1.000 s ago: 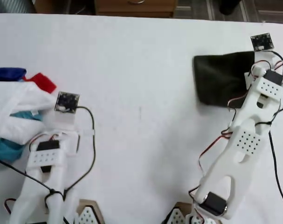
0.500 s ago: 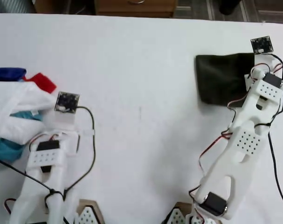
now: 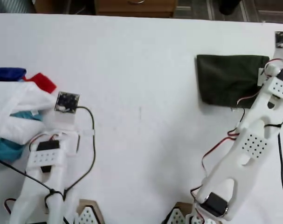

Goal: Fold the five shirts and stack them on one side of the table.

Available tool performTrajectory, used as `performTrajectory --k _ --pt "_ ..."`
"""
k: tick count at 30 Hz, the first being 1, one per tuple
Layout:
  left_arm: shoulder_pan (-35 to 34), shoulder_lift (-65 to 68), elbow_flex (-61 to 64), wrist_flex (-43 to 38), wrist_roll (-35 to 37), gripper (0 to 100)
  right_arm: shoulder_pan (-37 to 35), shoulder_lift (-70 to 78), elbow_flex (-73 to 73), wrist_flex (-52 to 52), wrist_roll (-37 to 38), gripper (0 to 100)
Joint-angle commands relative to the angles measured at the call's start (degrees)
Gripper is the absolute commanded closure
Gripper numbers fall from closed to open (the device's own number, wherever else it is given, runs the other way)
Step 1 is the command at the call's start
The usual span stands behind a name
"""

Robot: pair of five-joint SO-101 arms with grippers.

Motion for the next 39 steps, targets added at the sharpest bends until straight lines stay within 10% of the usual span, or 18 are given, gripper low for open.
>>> performTrajectory --k 1,19,31,39 --pt "0.9 -1.3 -0.1 -0.8 -0.4 97 0.4 -9.5 -2.7 7.4 -3.1 77.3" --pt "0.7 -1.3 0.0 -0.8 -0.4 97 -9.5 -34.2 6.2 34.6 -3.3 77.3" --pt "0.7 -1.3 -0.1 -0.8 -0.4 97 -19.5 -89.8 74.4 32.3 -2.8 77.5" --pt "0.7 -1.3 -0.1 -0.8 -0.4 97 -22.6 -112.0 127.2 -0.2 -2.9 77.5"
